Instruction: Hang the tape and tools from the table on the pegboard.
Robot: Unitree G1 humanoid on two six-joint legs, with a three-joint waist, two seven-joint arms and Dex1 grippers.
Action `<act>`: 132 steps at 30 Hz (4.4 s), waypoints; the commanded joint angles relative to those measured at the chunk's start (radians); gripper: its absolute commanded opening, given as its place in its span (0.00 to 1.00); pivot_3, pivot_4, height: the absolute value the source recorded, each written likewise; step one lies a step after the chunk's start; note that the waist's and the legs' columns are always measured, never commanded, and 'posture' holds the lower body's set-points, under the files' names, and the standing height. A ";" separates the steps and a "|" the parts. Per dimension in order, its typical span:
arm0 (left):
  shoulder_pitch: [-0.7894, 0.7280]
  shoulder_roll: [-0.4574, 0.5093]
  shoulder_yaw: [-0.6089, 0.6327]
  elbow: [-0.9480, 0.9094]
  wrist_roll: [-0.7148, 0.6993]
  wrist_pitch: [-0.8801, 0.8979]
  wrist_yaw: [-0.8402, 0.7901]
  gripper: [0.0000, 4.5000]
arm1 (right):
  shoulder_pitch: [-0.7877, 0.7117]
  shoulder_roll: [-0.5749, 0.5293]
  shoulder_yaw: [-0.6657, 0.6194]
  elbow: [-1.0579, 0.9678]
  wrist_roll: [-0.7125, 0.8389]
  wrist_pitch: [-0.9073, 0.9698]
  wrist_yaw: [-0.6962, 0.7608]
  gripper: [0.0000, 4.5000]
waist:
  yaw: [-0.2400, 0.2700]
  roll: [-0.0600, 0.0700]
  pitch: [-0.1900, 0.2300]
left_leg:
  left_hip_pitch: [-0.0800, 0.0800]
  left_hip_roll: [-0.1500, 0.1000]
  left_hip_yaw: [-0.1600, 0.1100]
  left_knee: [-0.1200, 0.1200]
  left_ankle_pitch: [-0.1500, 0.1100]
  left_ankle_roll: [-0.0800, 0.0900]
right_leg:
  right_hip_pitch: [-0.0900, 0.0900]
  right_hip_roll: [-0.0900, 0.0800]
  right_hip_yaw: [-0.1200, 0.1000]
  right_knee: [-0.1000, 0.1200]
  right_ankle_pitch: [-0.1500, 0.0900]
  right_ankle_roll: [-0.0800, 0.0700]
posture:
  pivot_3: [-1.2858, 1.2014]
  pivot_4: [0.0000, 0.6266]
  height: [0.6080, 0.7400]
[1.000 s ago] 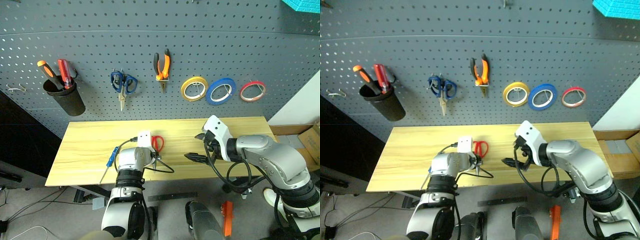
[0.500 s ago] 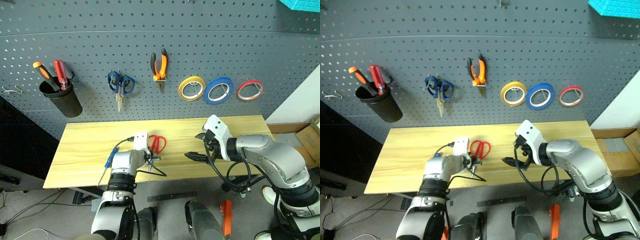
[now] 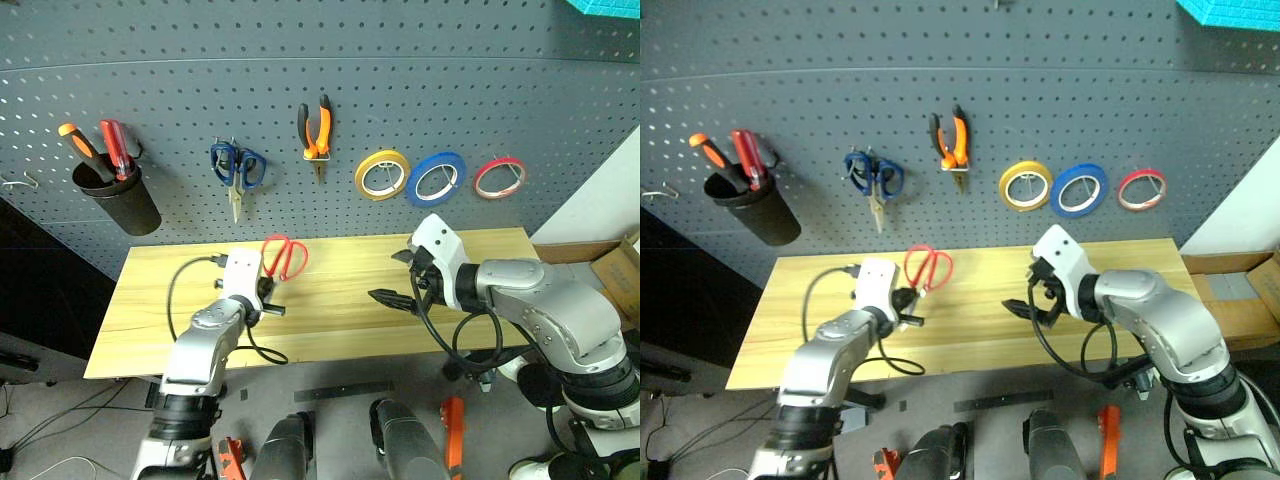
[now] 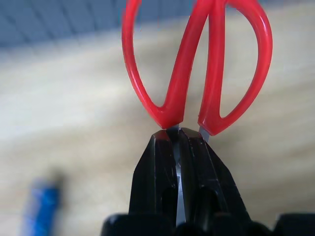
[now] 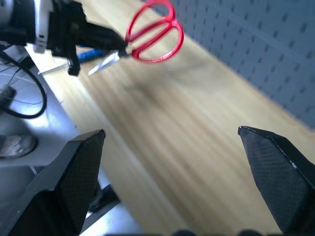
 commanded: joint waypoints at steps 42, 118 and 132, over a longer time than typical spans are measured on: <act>-0.132 -0.005 0.120 -0.010 0.056 -0.288 0.046 0.01 | -0.162 0.076 0.029 0.096 -0.071 -0.197 0.039 1.00 | 0.015 0.000 -0.001 | -0.003 -0.001 -0.001 0.004 0.000 0.002 | -0.001 0.003 -0.002 0.001 0.006 -0.005 | 0.45 0.30 1.00; -0.443 0.256 0.418 0.051 -0.116 -0.131 0.071 0.09 | -0.334 0.341 0.134 0.180 -0.140 -0.437 0.040 1.00 | 0.018 -0.013 -0.026 | -0.002 -0.001 0.000 0.014 -0.001 -0.002 | -0.006 0.005 0.000 0.016 0.007 -0.008 | 0.49 0.16 1.00; -0.650 0.356 0.413 0.580 -0.085 -0.449 0.063 0.09 | -0.442 0.415 0.089 0.325 -0.185 -0.462 -0.023 1.00 | 0.015 -0.013 -0.032 | -0.002 -0.001 0.000 0.014 -0.001 -0.002 | -0.008 0.004 0.000 0.019 0.008 -0.009 | 0.48 0.16 1.00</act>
